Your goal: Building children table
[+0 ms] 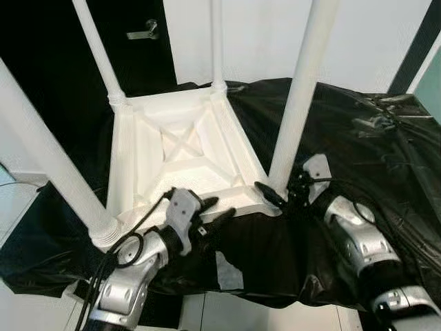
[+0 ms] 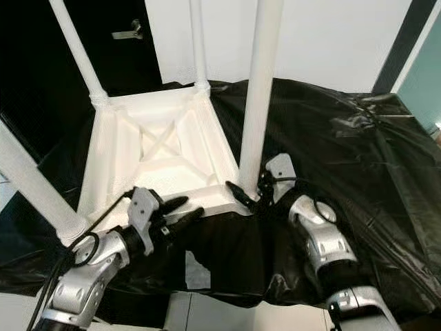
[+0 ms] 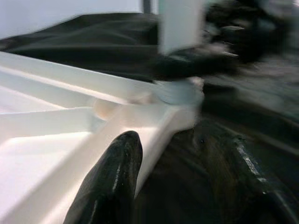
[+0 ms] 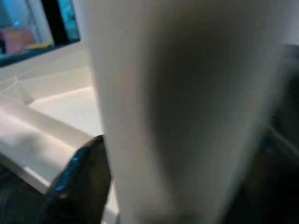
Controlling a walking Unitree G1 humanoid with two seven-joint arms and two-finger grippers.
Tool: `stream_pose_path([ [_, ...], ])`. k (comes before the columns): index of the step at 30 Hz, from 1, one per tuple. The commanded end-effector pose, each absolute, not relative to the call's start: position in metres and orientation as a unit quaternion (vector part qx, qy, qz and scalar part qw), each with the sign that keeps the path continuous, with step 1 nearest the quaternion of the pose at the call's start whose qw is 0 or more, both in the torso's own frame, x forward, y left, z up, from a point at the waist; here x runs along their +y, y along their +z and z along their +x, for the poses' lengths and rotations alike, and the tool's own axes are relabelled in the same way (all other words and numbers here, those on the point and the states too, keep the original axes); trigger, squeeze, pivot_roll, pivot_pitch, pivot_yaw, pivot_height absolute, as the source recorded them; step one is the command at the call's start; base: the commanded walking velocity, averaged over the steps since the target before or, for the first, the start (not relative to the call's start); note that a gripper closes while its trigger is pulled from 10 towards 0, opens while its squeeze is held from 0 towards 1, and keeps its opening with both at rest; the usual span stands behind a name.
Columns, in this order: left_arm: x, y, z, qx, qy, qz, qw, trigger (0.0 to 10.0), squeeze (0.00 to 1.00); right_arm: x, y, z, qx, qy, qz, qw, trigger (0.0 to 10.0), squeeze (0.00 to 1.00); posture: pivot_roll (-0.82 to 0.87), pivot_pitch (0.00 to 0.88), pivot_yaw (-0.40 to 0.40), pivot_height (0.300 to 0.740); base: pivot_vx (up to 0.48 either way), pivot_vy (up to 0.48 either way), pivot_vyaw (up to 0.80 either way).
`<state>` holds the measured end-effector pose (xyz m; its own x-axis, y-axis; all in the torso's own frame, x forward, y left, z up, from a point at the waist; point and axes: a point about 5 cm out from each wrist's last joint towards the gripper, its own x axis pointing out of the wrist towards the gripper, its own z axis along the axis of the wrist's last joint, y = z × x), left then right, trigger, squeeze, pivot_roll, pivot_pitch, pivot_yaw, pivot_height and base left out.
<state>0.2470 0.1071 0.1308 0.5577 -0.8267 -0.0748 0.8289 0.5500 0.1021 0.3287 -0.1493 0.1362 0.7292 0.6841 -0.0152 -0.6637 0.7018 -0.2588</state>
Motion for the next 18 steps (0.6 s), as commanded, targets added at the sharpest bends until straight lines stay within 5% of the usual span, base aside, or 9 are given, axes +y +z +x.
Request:
stream_pose_path([
  [1, 0.104, 0.130, 0.242, 0.017, -0.498, 0.063, 0.865, 10.0, 0.00, -0.148, 0.129, 0.329, -0.028, 0.372, -0.125, 0.919, 0.0, 0.00, 0.07, 0.000, 0.009, 0.740, 0.000, 0.000, 0.00],
  [10, 0.101, 0.128, 0.242, 0.020, -0.483, 0.046, 0.874, 10.0, 0.00, -0.146, 0.120, 0.326, -0.015, 0.350, -0.114, 0.930, 0.0, 0.00, 0.07, 0.000, -0.010, 0.740, 0.000, 0.000, 0.00],
  [18, 0.100, 0.127, 0.248, 0.008, -0.455, 0.056, 0.889, 10.0, 0.00, -0.142, 0.104, 0.324, -0.008, 0.218, -0.092, 0.971, 0.0, 0.00, 0.08, 0.000, -0.014, 0.740, 0.000, 0.000, 0.00],
])
